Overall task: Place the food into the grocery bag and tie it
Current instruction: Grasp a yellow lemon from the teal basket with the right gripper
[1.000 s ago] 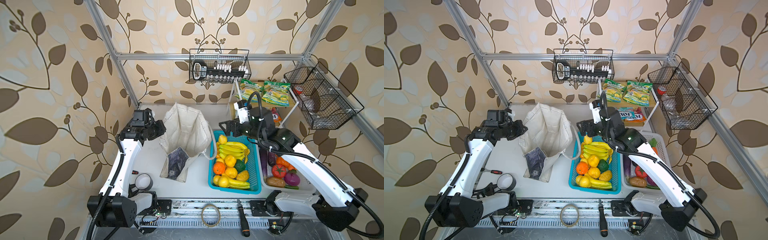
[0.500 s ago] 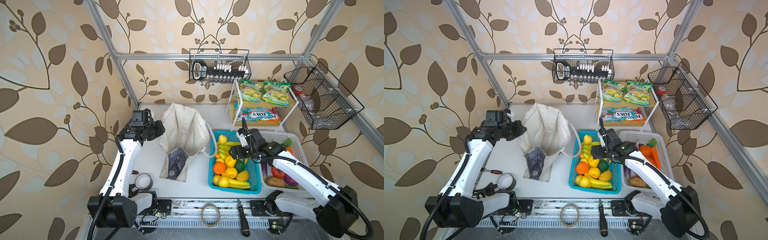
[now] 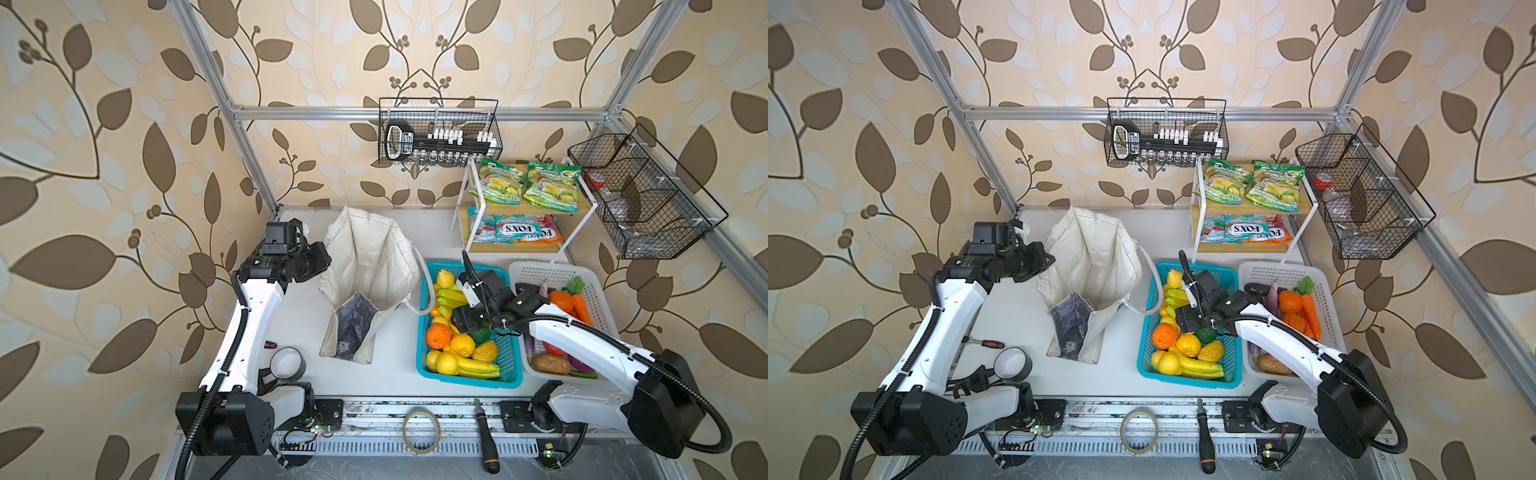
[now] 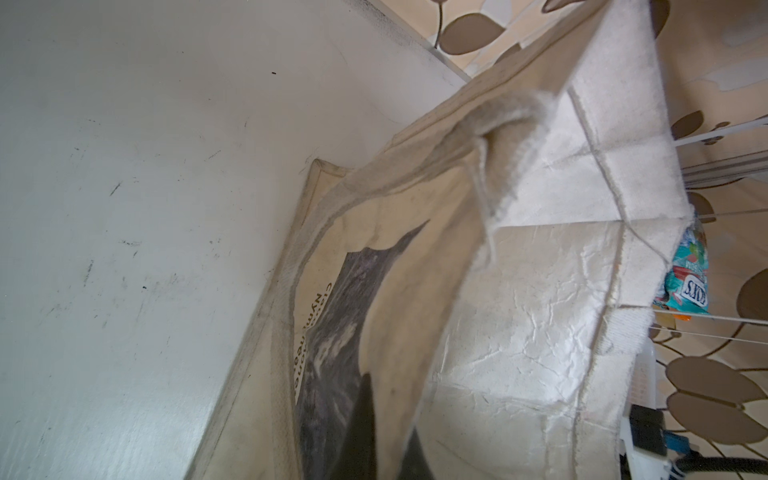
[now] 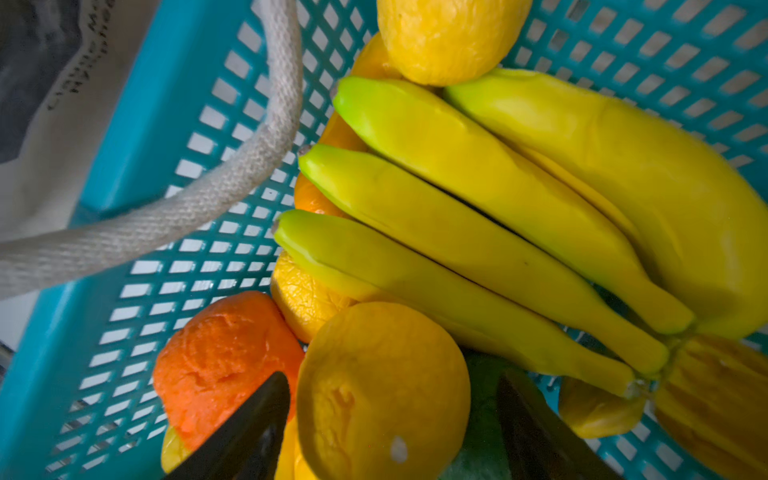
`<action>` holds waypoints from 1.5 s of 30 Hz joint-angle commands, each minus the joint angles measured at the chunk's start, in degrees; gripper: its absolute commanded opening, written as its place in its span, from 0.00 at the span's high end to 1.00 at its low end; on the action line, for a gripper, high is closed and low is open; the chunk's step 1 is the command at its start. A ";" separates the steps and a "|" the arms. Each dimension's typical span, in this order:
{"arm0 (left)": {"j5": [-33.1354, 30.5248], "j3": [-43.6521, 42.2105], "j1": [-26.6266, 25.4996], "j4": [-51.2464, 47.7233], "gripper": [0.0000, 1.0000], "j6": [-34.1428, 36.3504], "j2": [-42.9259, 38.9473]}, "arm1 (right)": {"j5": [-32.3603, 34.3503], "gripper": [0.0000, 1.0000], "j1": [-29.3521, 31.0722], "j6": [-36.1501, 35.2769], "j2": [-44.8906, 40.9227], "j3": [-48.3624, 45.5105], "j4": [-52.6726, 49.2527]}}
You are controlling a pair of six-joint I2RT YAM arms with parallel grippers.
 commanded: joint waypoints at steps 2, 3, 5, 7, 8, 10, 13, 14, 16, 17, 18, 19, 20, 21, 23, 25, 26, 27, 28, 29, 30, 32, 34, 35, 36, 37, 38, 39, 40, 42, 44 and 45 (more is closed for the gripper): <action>1.17 -0.26 0.63 1.41 1.00 1.10 -0.77 | 2.35 0.21 2.05 -0.84 1.61 -0.28 0.65; 1.13 -0.54 0.61 1.61 1.00 1.01 -0.85 | 3.31 0.21 2.38 -0.64 1.54 -0.12 0.64; 1.39 -0.79 0.83 1.77 1.00 1.00 -0.86 | 4.47 0.23 2.50 -0.73 1.45 -0.15 1.06; 1.65 -0.95 1.16 1.88 1.00 0.93 -0.86 | 5.37 0.25 2.31 -1.15 1.83 -0.32 1.87; 1.60 -0.99 1.22 1.88 1.00 1.00 -0.90 | 5.41 0.27 2.25 -1.36 2.12 -0.09 1.80; 1.40 -1.09 1.25 1.88 1.00 0.96 -0.95 | 5.17 0.28 2.19 -1.55 2.86 0.12 1.69; 1.48 -1.23 1.23 1.88 1.00 0.96 -0.95 | 1.52 0.24 2.09 -0.61 2.81 -0.48 2.49; 1.56 -1.25 1.30 1.96 1.00 0.92 -1.02 | 1.38 0.22 2.61 -0.09 2.55 -0.72 2.37; 1.68 -1.41 1.24 2.05 1.00 0.87 -1.12 | 1.40 0.20 3.32 0.55 1.80 -0.98 1.55; 1.74 -1.56 1.31 2.05 1.00 0.88 -1.20 | 1.00 0.20 3.35 0.63 1.01 -1.45 1.64; 1.78 -1.59 1.24 2.14 1.00 0.89 -1.23 | 1.24 0.19 3.38 1.02 0.35 -2.02 1.70; 1.75 -1.71 1.32 2.14 1.00 0.91 -1.30 | 1.42 0.19 3.34 1.14 -0.17 -2.59 1.88; 1.75 -1.65 1.21 2.14 1.00 0.92 -1.37 | 1.38 0.19 3.38 1.03 -0.30 -3.12 2.10; 1.75 -1.60 1.20 2.13 1.00 0.92 -1.38 | 1.51 0.19 3.35 1.07 -0.01 -3.24 1.73; 1.66 -1.52 1.24 2.10 1.00 0.92 -1.30 | 2.44 0.18 3.53 1.37 0.64 -3.31 0.51; 1.95 -1.60 1.27 2.14 1.00 0.92 -1.21 | 3.10 0.19 3.35 1.48 1.03 -4.15 1.62; 2.09 -1.60 1.34 2.22 1.00 0.92 -1.29 | 2.98 0.21 3.29 1.33 1.54 -4.12 2.16; 2.18 -1.60 1.29 2.30 1.00 0.92 -1.30 | 2.74 0.22 3.25 1.12 2.17 -3.88 2.52; 2.10 -1.52 1.32 2.25 1.00 0.92 -1.31 | 2.25 0.24 3.25 0.85 2.76 -3.70 3.12; 2.10 -1.58 1.30 2.26 1.00 0.92 -1.38 | 1.79 0.25 3.23 0.59 3.32 -3.67 3.96; 2.14 -1.59 1.40 2.31 1.00 0.92 -1.38 | 1.60 0.27 3.25 0.52 3.56 -3.52 4.68; 2.41 -1.74 1.67 2.48 1.00 0.92 -1.47 | 1.56 0.33 3.20 0.39 3.93 -3.07 5.13; 2.49 -1.78 1.73 2.49 1.00 0.92 -1.47 | 2.19 0.37 3.16 0.32 4.19 -3.00 4.92; 2.54 -1.79 1.77 2.49 1.00 0.92 -1.47 | 2.56 0.38 3.00 0.29 3.98 -2.82 4.27; 2.54 -1.83 1.70 2.49 1.00 0.93 -1.56 | 2.72 0.39 2.97 0.34 3.54 -2.72 3.76; 2.54 -1.79 1.73 2.52 1.00 0.93 -1.56 | 2.57 0.40 2.70 0.58 2.51 -2.63 3.19; 2.50 -1.78 1.85 2.49 1.00 0.91 -1.56 | 2.23 0.41 2.47 0.98 1.21 -2.62 2.65; 2.60 -1.78 1.80 2.49 1.00 0.88 -1.56 | 1.95 0.41 2.24 1.24 0.02 -2.39 2.31; 2.67 -1.82 1.85 2.49 1.00 0.93 -1.63 | 1.98 0.41 2.20 1.42 -1.34 -2.08 1.79; 2.89 -2.04 1.87 2.99 1.00 0.83 -1.74 | 1.96 0.41 2.13 1.59 -3.59 -1.58 1.24; 3.06 -1.72 1.84 2.84 1.00 0.83 -1.43 | 1.96 0.41 2.04 1.71 -5.22 -0.19 -0.44; 3.22 -1.56 1.79 2.84 1.00 0.83 -1.32 | 2.10 0.42 1.97 1.69 -5.74 0.43 -1.09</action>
